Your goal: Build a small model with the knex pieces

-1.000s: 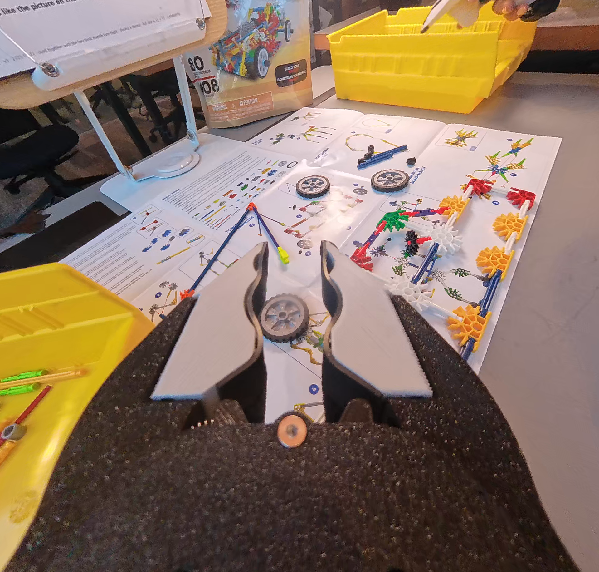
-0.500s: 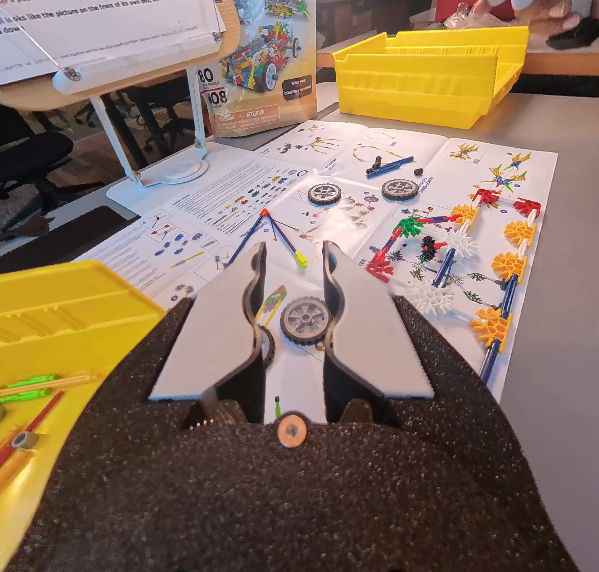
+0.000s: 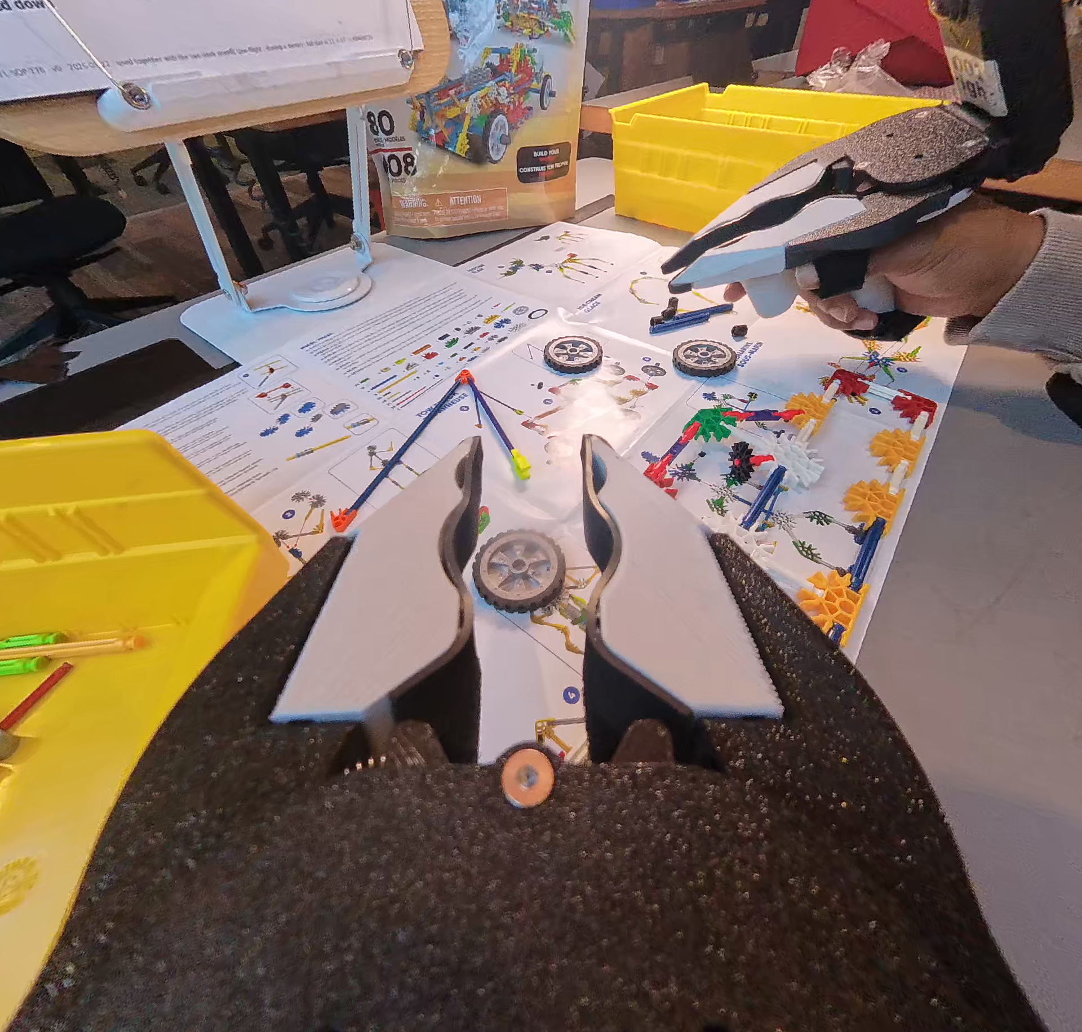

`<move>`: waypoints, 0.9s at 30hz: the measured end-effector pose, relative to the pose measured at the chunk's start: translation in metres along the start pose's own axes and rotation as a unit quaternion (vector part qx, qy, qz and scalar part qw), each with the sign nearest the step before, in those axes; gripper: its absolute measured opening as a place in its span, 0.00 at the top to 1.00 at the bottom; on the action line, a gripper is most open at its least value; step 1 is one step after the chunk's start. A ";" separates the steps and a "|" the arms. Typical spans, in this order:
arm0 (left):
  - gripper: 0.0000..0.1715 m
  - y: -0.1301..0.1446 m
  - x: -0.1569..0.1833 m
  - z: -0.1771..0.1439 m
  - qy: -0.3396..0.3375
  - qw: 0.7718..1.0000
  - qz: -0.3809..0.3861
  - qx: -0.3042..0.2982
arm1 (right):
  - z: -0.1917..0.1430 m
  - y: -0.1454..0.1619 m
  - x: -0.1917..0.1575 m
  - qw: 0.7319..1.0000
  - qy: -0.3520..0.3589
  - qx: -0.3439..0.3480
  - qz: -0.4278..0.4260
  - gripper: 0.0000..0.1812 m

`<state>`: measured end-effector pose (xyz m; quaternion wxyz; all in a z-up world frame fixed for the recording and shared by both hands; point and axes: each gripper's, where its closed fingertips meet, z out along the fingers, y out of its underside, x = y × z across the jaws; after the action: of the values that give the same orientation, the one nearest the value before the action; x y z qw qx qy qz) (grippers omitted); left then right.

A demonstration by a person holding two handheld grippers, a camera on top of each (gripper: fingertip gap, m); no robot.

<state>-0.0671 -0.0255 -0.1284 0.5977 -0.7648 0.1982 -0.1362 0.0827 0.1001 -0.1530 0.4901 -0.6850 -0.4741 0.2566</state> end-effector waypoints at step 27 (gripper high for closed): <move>0.81 0.025 -0.015 0.011 0.007 0.997 -0.067 -0.044 | 0.007 0.036 -0.013 0.997 -0.043 -0.064 -0.020 1.00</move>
<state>-0.0785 -0.0142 -0.1549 0.5516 -0.8010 0.1565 -0.1724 0.0860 0.0893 -0.1906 0.4295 -0.6937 -0.5237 0.2449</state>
